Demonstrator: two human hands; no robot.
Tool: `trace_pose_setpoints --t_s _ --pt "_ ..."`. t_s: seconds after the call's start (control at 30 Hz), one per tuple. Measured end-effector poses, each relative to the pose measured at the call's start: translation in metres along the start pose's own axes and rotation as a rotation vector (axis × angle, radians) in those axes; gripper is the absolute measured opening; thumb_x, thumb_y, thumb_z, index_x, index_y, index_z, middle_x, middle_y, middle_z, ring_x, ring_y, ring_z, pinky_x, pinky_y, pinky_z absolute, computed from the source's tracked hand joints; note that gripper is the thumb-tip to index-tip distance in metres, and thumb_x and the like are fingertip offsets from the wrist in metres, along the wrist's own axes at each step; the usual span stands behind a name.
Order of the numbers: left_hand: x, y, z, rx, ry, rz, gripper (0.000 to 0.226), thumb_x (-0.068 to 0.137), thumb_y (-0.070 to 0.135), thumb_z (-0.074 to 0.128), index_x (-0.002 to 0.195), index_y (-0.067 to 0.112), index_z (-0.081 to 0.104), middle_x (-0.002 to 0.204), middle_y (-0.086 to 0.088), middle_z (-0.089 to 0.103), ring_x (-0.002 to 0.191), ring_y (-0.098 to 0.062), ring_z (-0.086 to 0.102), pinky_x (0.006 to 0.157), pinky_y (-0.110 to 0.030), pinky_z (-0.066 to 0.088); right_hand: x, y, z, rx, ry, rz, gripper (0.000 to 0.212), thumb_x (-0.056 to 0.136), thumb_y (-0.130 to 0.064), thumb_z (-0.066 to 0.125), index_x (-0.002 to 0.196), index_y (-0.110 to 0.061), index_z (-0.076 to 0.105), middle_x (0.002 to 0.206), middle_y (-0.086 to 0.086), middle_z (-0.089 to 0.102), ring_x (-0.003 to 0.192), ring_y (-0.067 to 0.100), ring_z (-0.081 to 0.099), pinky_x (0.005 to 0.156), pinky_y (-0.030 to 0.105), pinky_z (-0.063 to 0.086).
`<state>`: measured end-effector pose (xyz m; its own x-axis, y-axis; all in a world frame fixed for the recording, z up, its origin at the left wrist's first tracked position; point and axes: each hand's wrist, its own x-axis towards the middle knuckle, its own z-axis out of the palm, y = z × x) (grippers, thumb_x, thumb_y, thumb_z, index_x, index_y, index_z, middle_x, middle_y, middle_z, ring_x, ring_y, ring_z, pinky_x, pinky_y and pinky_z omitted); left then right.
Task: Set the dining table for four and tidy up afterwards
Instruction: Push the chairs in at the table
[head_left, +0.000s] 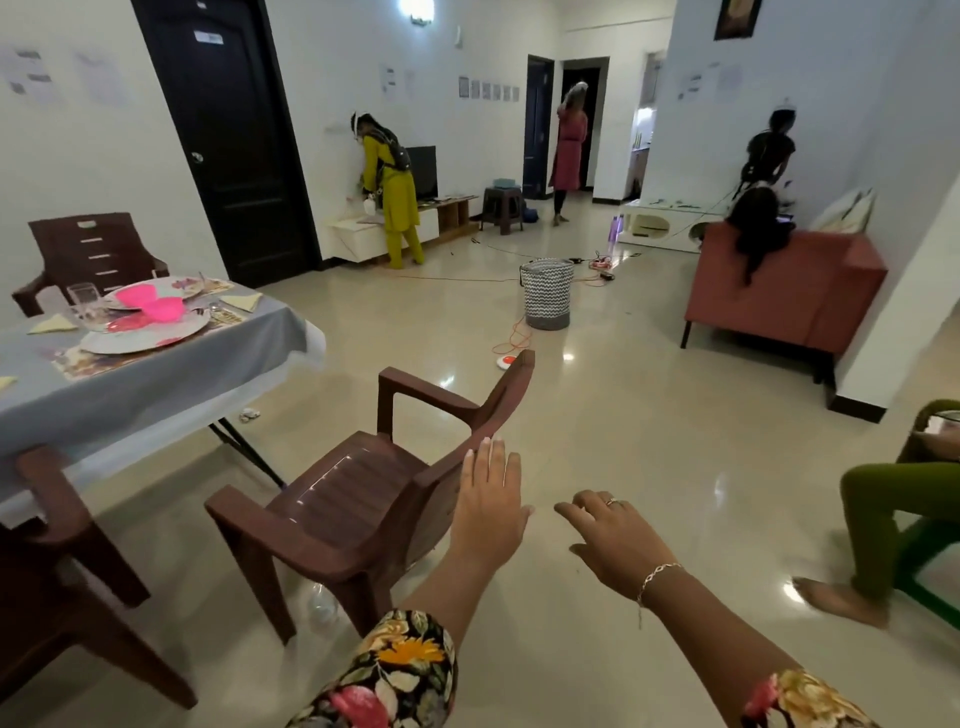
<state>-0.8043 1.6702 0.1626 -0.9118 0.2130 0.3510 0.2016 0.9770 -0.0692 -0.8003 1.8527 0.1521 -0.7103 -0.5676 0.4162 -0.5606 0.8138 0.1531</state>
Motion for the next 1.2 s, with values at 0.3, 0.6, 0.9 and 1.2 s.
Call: trace_pose_setpoints --t_s 0.3,0.6,0.9,1.2 --pt "0.079 -0.023 0.055 0.055 -0.074 -0.130 0.079 0.055 0.044 0.086 0.120 0.006 0.062 0.118 -0.018 0.064 0.110 -0.033 0.062 0.092 -0.043 0.050 0.124 0.072 0.056 0.009 -0.007 -0.199 0.065 0.039 -0.029 0.092 0.097 -0.019 0.063 0.083 0.001 0.064 0.067 0.020 0.064 0.052 0.028 0.053" --pt "0.114 -0.039 0.057 -0.073 -0.294 -0.415 0.035 0.097 0.020 0.041 0.131 0.009 0.039 0.113 -0.011 0.060 0.096 -0.028 0.063 0.070 -0.032 0.040 0.212 0.099 0.111 0.067 0.005 -0.367 0.067 0.034 -0.027 0.091 0.094 -0.020 0.062 0.092 0.003 0.064 0.076 0.023 0.066 0.065 0.032 0.054" --pt "0.127 -0.035 0.037 -0.014 -0.486 -0.606 0.028 0.062 0.024 0.079 0.083 0.016 0.062 0.068 -0.006 0.066 0.060 -0.019 0.067 0.051 -0.024 0.045 0.258 0.127 0.164 0.298 0.069 -0.646 0.053 0.046 -0.001 0.083 0.088 -0.023 0.057 0.082 -0.001 0.065 0.072 0.022 0.064 0.071 0.032 0.053" --pt "0.137 -0.049 0.052 0.017 -0.449 -0.664 0.024 0.092 0.007 0.038 0.114 0.010 0.047 0.104 -0.013 0.064 0.095 -0.035 0.062 0.072 -0.038 0.043 0.288 0.124 0.191 0.308 0.095 -0.720 0.030 0.062 -0.002 0.073 0.080 -0.025 0.067 0.078 -0.007 0.065 0.067 0.018 0.062 0.065 0.030 0.047"
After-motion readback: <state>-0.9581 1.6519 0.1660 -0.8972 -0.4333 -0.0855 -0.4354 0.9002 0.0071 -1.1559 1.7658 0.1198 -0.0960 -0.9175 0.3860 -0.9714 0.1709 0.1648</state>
